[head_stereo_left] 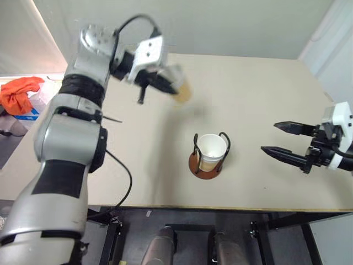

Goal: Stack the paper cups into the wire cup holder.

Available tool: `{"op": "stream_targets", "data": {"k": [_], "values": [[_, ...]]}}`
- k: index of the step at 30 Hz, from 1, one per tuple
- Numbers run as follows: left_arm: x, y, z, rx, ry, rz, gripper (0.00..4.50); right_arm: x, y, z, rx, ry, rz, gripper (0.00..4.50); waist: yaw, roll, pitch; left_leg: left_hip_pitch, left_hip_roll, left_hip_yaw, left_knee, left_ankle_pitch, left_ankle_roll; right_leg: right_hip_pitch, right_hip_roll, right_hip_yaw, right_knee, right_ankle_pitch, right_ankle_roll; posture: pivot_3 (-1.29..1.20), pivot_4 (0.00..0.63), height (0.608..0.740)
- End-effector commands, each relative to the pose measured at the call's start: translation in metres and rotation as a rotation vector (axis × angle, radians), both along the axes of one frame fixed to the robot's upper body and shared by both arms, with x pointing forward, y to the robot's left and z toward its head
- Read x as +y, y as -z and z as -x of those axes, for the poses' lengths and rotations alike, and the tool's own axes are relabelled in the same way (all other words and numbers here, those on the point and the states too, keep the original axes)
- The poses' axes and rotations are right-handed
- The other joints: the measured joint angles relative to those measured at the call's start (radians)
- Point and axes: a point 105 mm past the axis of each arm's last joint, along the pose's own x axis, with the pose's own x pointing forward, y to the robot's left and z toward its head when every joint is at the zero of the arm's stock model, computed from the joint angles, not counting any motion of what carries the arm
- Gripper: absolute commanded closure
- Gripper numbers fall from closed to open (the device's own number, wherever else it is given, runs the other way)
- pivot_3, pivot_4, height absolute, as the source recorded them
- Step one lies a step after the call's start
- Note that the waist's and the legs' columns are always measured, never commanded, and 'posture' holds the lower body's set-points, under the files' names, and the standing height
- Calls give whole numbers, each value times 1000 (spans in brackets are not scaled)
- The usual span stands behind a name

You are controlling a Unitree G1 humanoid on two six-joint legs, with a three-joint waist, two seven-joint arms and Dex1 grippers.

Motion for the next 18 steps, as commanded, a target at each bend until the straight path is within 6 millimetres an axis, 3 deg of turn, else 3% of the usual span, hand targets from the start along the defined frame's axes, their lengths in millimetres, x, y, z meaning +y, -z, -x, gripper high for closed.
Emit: {"op": "stream_targets", "data": {"k": [1, 6, 11, 18], "values": [[-31, -25, 39, -45, 257, 26, 4465, -4, -15, 4, -77, 18, 16, 0, -5, 1, 0, 0, 1, 1, 1, 0, 0, 0, -1, 3, 0, 1, 2, 0, 150, 740], [-45, 4, 64, -42, 437, -162, 4465, -9, -12, 8, -78, 51, 26, 0, -17, 4, -1, 6, 2, 10, 2, -2, 0, 1, 3, 16, 1, -1, 7, 0, 150, 740], [-48, 13, 78, -44, 533, -224, 4465, -9, -14, 10, -86, 60, 26, 0, -24, 4, -1, 5, 1, 14, 7, -8, 8, 1, 2, 19, 0, 0, 10, 0, 150, 740], [-43, 28, 79, -36, 562, -295, 4465, -12, -12, 13, -85, 86, 31, 0, -23, 5, -1, 6, 1, 12, 8, -9, 11, 4, 2, 19, 0, -1, 4, 0, 150, 740]]}}
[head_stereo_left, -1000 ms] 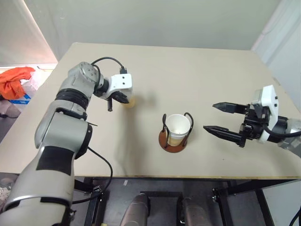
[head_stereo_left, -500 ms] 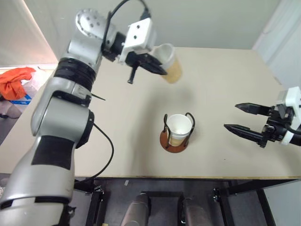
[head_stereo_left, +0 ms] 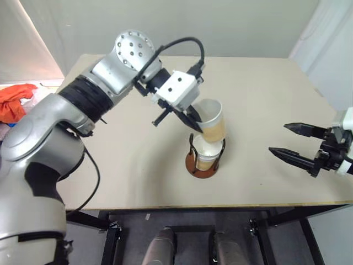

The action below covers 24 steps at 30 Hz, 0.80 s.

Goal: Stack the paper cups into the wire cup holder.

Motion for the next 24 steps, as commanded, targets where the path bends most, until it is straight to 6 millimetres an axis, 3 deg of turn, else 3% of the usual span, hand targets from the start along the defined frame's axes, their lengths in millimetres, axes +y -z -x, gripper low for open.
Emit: {"op": "stream_targets", "data": {"k": [1, 8, 11, 20, 24], "values": [[-1, -11, 7, -45, 63, -14, 4465, -3, -10, 2, -50, 24, 12, 0, 0, 0, 0, 0, 0, 0, 0, 0, 0, 0, 0, 0, 0, 0, -1, 0, 150, 740], [-1, -4, 12, -26, 86, -31, 4465, -4, -10, 2, -49, 24, 17, 0, -1, 0, 0, 0, 0, 0, 0, 0, 0, 0, 0, 0, -1, 0, -1, 0, 150, 740], [1, 0, 14, 0, 72, -49, 3877, -3, -9, 1, -46, 17, 17, 0, -1, 0, 0, 0, 0, 0, 0, 0, 0, 0, 0, 0, -1, 0, -1, 0, 150, 740], [3, -3, 4, -44, 33, -26, 709, 3, -12, -8, -45, -31, 14, 0, -1, 0, 0, 0, 0, 0, 0, 0, 0, 0, 0, 0, -1, -1, -3, 0, 150, 740], [14, -16, -11, -9, -100, 64, 709, 10, -11, -18, -32, -90, 12, 0, -3, 1, 0, 0, 0, 0, 0, 2, -1, -1, 0, 0, -1, 1, -3, 0, 150, 740]]}}
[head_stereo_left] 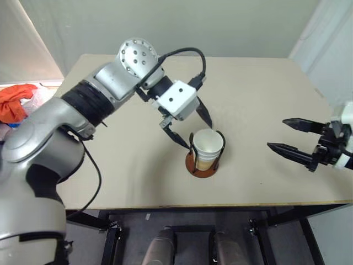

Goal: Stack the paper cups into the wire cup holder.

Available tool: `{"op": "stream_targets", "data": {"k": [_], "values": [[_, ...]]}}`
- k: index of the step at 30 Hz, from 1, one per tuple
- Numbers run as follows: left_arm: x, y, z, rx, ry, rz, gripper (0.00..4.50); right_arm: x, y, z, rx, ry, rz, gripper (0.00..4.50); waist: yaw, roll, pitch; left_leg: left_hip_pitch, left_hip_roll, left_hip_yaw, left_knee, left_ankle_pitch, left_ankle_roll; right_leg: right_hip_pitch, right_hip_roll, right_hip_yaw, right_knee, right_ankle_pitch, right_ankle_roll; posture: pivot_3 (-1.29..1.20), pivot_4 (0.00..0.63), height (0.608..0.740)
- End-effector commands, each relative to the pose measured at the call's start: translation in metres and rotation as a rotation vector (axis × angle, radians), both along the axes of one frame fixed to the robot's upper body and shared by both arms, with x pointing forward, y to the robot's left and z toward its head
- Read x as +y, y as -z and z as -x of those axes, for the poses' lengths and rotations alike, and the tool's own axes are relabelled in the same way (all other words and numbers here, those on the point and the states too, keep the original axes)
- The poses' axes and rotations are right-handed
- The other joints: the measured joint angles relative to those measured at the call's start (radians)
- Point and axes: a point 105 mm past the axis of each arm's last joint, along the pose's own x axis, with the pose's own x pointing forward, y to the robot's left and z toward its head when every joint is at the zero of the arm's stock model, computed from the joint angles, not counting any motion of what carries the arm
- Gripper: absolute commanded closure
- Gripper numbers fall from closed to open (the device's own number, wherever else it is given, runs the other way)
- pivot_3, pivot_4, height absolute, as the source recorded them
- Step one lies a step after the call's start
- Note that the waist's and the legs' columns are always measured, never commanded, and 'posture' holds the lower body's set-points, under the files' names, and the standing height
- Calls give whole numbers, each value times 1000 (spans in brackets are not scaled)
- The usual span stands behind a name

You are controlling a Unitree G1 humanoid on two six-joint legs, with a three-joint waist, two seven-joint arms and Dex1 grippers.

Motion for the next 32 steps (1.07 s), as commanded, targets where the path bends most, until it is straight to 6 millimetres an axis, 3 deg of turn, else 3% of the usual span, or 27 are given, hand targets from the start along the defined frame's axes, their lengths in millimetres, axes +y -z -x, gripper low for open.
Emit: {"op": "stream_targets", "data": {"k": [1, 7, 10, 11, 16, 21, 32], "values": [[14, -20, -7, 30, -88, 87, 709, 3, -5, -6, -23, -44, 30, 0, -1, 0, 0, 0, 0, 0, 0, 0, 0, 0, 0, 0, 0, 0, 0, 0, 150, 740], [97, -3, -3, 304, -419, 249, 709, -15, -11, -36, 0, -116, 111, 0, -28, 8, -2, 2, 0, 2, -3, 3, -4, -4, 3, -1, 2, 3, 6, 0, 150, 740], [136, 1, -8, 356, -632, 355, 709, -27, -17, -49, 5, -124, 128, 0, -24, 7, -2, 0, 3, -2, -3, 9, -13, -6, 4, 0, 3, 1, 0, 0, 150, 740], [144, 2, -9, 367, -684, 392, 709, -29, -19, -53, 5, -126, 131, 0, -20, 7, -2, 0, 4, -3, -3, 9, -14, -6, 4, 0, 4, -3, -8, 0, 150, 740], [180, 15, 3, 406, -857, 488, 709, -29, -19, -67, 34, -173, 115, 0, -20, 7, -2, 2, 3, -4, -5, 5, -7, -8, 4, -1, 13, -7, -15, 0, 150, 740], [200, 21, 11, 424, -964, 535, 709, -26, -11, -77, 83, -231, 118, 0, -24, 7, -1, 3, 3, -4, -8, 6, -8, -11, 4, -2, 18, -10, -21, 0, 150, 740], [209, 18, 21, 392, -1022, 553, 709, -26, -14, -92, 89, -261, 110, 0, -30, 7, -1, 10, 4, -4, -21, 15, -16, -12, 4, 0, 20, -4, -32, 0, 150, 740]]}}
